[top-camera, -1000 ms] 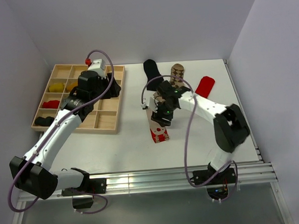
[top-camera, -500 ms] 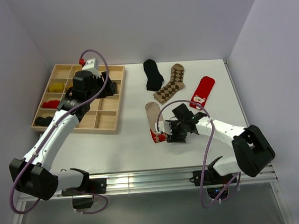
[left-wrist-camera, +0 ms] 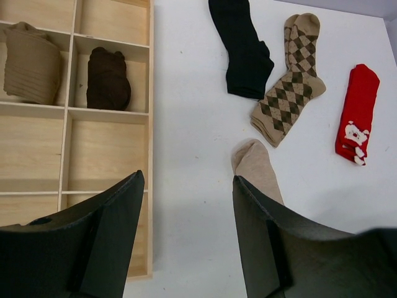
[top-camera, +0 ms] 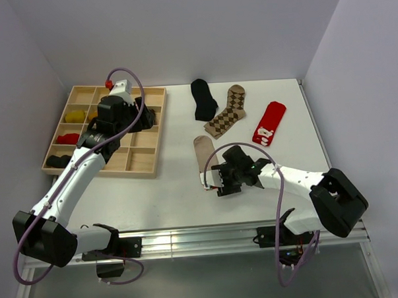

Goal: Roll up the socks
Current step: Roll the sock at the center of the board.

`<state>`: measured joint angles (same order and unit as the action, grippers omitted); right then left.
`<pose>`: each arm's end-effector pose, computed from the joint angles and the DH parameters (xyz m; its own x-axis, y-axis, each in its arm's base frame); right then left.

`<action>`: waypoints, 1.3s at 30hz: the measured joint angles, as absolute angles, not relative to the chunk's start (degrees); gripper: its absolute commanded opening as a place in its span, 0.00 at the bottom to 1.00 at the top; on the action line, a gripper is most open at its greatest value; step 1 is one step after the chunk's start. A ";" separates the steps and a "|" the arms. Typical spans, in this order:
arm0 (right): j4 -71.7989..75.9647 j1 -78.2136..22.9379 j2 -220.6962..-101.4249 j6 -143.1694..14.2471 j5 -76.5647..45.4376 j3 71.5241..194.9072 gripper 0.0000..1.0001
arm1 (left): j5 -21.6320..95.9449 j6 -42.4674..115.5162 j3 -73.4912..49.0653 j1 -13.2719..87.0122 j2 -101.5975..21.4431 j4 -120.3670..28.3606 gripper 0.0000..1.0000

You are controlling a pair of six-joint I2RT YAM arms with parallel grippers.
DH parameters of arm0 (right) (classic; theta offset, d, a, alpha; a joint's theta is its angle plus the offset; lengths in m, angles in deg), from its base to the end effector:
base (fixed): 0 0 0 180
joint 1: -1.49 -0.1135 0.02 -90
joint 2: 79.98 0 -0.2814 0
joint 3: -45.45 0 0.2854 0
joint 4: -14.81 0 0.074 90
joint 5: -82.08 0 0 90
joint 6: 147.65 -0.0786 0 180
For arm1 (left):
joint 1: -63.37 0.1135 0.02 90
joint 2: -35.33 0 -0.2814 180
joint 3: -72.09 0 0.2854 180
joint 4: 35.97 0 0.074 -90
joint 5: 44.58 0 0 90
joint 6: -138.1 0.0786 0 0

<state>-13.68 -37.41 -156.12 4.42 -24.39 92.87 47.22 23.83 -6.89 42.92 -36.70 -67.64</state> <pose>0.2069 0.1955 0.1240 0.3312 -0.8215 -0.4642 -0.9161 -0.1620 -0.3668 0.3336 -0.1217 0.3519 -0.4898 -0.2558 -0.8335 0.1329 0.9229 -0.3614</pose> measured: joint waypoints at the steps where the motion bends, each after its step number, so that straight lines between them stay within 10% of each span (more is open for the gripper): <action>1: -13.57 -37.86 -156.12 4.48 -24.13 92.67 0.69 | 47.22 23.83 -6.89 42.92 -36.70 -67.64 0.64; 14: -6.34 -40.53 -159.88 4.96 -21.29 92.24 0.59 | 47.13 23.83 -6.78 42.94 -36.72 -67.16 0.63; 24: -6.47 -40.86 -163.16 5.60 -21.31 94.16 0.28 | 45.30 23.81 -2.52 42.94 -36.70 -62.85 0.61; 39: -43.32 -35.46 -178.08 5.97 -38.31 120.41 0.16 | 43.88 23.46 17.00 35.40 -29.68 -43.86 0.53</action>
